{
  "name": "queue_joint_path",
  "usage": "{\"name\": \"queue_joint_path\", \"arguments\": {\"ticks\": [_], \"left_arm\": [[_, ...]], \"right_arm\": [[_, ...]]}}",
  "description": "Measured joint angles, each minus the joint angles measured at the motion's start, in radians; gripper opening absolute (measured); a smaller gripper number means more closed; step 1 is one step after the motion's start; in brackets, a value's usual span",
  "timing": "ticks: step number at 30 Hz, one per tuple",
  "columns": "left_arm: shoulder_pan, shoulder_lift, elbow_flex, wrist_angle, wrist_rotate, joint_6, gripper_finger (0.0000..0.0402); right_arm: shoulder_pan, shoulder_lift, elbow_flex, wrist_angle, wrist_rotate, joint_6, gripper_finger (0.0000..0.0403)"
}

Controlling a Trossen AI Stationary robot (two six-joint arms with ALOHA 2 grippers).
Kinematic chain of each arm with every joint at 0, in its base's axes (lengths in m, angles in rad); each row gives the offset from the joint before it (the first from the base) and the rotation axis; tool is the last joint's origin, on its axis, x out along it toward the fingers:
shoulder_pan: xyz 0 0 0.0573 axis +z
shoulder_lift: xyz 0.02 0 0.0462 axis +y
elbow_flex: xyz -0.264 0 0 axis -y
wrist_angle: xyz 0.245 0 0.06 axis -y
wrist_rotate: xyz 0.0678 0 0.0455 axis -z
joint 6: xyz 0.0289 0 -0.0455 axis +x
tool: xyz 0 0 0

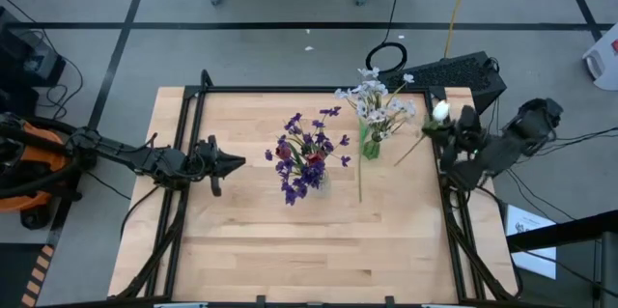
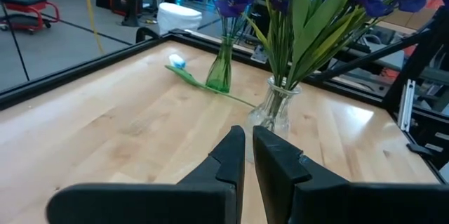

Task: Sort flowers into vase by color
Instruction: Put the bottom white tulip into the transparent green vase

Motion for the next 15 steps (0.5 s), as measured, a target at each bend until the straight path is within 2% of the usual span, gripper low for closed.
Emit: {"name": "queue_joint_path", "arguments": {"ticks": [7,12,15], "left_arm": [[0.0,0.0,0.0,0.001,-0.038,0.0,0.0035],[0.0,0.0,0.0,-0.001,-0.043,0.0,0.0035],[0.0,0.0,0.0,-0.001,-0.047,0.001,0.0035]], "right_arm": [[0.0,-0.06,0.0,0.204,0.029,-0.201,0.0],[0.0,-0.005,-0.001,0.296,0.033,-0.273,0.0],[0.0,0.04,-0.001,0.313,0.091,-0.305,0.0]]}}
